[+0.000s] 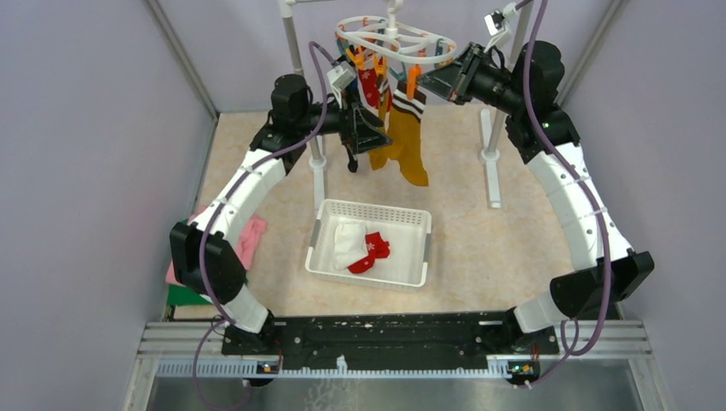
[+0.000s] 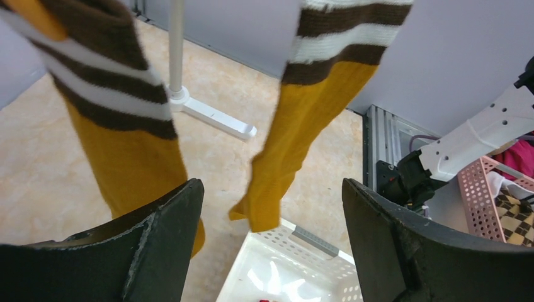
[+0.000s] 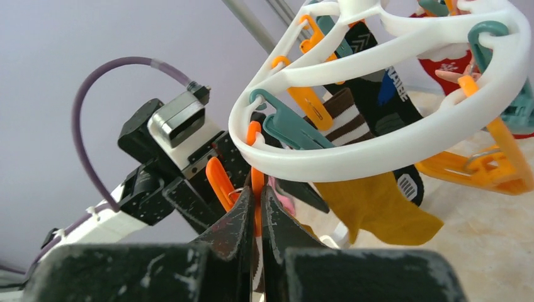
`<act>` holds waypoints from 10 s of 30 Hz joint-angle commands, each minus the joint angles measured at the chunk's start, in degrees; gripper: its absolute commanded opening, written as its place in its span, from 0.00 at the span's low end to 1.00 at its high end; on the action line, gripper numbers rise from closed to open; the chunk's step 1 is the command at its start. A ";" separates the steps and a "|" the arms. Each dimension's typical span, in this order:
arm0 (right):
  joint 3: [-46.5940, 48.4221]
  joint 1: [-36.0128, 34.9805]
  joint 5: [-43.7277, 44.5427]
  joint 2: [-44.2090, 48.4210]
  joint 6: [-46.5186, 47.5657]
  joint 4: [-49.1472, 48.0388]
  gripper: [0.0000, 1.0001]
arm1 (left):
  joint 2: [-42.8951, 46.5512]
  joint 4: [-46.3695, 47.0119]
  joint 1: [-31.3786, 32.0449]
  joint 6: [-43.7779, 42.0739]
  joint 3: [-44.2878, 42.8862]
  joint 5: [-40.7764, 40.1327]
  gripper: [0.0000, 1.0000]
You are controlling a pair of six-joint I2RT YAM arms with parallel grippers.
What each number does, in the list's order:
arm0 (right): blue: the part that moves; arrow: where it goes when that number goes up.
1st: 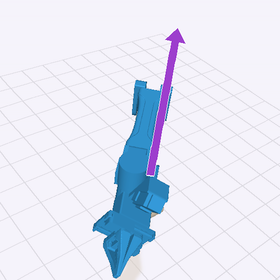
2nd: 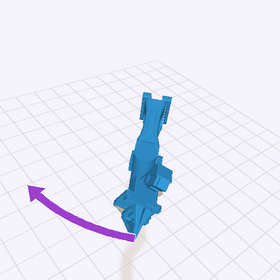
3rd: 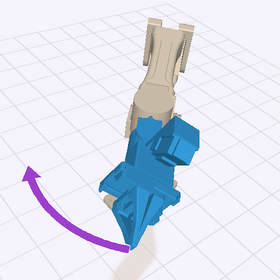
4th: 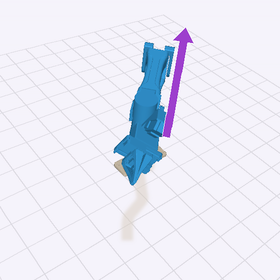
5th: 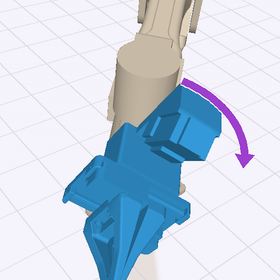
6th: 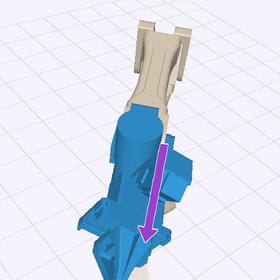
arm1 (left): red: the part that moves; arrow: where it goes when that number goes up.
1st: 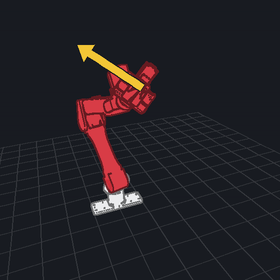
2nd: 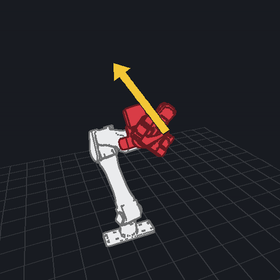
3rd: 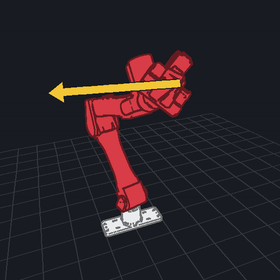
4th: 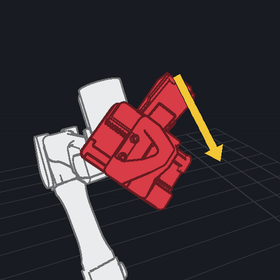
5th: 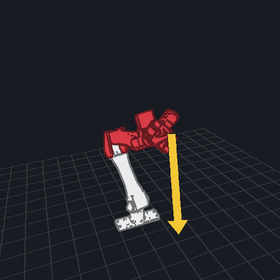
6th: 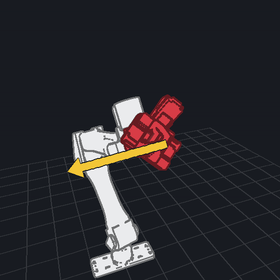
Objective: Remove the socks clipped to the hanger
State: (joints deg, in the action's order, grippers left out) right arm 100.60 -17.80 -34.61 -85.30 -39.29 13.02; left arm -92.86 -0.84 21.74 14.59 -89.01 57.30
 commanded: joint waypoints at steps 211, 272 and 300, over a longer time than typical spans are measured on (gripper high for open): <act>10.01 6.52 8.61 -0.34 -0.28 11.11 0.00 | -22.55 20.43 3.48 -12.11 -6.89 3.40 0.99; 11.32 7.16 11.08 -3.28 5.05 13.52 0.44 | -11.38 9.95 4.07 -4.99 -0.93 -8.13 0.00; 9.16 -14.02 30.13 0.16 14.43 10.74 0.67 | -11.38 7.70 7.53 -2.16 -3.03 -13.60 0.00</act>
State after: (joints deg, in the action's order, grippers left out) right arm 106.34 -31.16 -5.85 -80.05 -25.82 26.74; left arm -106.98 5.32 28.91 10.87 -89.95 43.79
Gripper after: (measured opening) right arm 0.674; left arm 0.058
